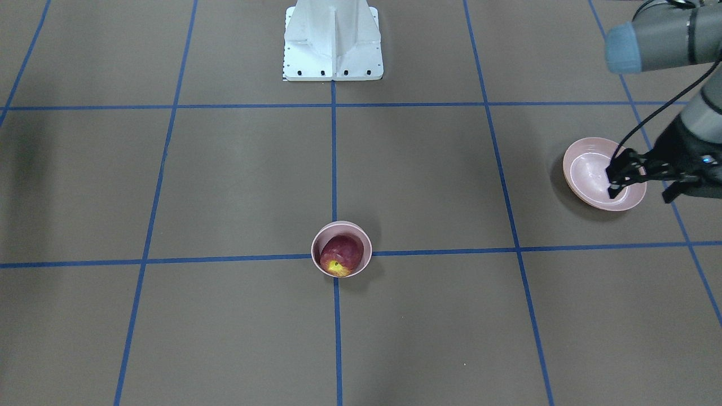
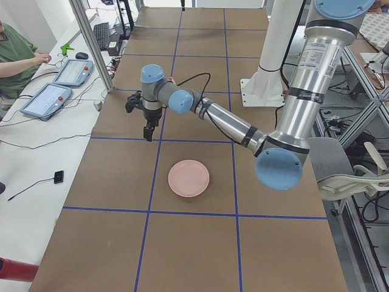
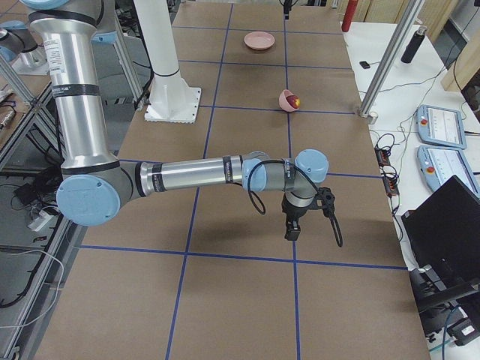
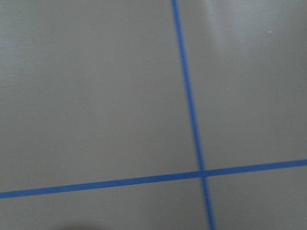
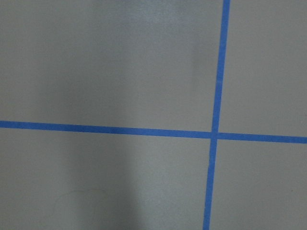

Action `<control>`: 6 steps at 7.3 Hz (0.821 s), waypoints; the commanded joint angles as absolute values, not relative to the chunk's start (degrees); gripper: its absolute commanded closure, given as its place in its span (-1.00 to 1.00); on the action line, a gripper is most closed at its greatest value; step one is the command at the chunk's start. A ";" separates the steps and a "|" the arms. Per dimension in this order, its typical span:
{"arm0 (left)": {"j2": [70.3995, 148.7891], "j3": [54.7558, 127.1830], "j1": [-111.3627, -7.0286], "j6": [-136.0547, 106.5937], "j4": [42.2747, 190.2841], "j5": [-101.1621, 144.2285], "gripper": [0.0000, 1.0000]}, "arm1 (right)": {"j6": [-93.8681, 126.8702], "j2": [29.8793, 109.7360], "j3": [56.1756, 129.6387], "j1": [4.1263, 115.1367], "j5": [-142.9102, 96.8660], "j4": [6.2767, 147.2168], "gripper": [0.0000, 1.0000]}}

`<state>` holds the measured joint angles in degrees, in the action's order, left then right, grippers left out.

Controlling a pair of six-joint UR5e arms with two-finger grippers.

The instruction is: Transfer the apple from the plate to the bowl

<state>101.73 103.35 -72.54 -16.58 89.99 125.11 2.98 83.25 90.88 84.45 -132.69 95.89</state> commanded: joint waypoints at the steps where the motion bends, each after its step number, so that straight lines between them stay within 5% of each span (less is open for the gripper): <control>1: 94.59 97.95 -85.10 -0.83 90.87 130.31 -0.96 | 1.76 85.25 90.97 86.74 -133.33 95.89 -1.00; 6: 88.24 92.03 -90.70 2.64 95.26 132.72 -0.96 | 0.26 89.03 91.41 88.51 -136.32 95.89 -1.00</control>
